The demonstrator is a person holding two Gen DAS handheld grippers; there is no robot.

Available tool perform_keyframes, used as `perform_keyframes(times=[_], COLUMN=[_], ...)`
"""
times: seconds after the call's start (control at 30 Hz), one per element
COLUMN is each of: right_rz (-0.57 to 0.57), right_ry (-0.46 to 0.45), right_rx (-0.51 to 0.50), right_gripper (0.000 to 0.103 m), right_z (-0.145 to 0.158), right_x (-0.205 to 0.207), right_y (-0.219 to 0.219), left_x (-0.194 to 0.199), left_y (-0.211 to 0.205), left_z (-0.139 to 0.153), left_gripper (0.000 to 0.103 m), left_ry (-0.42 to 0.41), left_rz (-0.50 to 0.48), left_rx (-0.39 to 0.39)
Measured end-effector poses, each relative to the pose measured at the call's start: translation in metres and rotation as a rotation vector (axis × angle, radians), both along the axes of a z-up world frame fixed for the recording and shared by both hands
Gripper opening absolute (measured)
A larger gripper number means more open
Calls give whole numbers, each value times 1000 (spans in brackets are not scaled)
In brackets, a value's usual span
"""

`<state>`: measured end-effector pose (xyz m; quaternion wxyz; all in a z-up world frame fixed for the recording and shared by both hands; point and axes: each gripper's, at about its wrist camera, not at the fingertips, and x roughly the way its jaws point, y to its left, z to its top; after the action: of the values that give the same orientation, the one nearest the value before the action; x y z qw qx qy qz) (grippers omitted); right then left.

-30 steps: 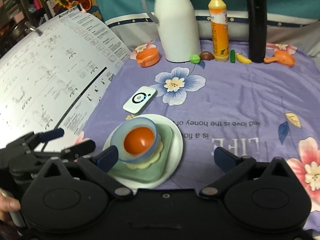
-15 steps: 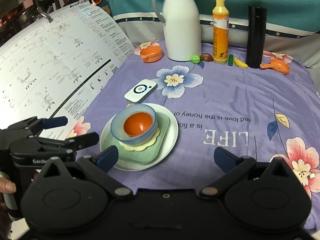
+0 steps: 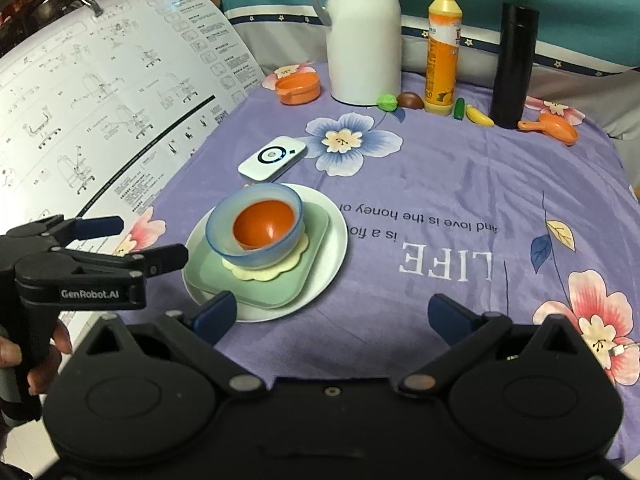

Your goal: Organize plates and bowls

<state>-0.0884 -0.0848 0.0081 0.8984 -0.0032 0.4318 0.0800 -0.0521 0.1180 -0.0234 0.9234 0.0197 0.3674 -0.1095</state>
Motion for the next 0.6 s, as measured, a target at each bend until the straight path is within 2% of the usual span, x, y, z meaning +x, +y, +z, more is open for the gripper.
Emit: perform_keyframes(times=[0.6], right_rz=[12], right_ry=[46], right_rx=[-33], right_gripper=[103], right_z=[-17], right_x=[14], right_y=[1], left_x=[8], left_y=[-1], left_z=[-16], left_gripper=[103], left_ry=[42], left_rz=[-3], left_rx=[6])
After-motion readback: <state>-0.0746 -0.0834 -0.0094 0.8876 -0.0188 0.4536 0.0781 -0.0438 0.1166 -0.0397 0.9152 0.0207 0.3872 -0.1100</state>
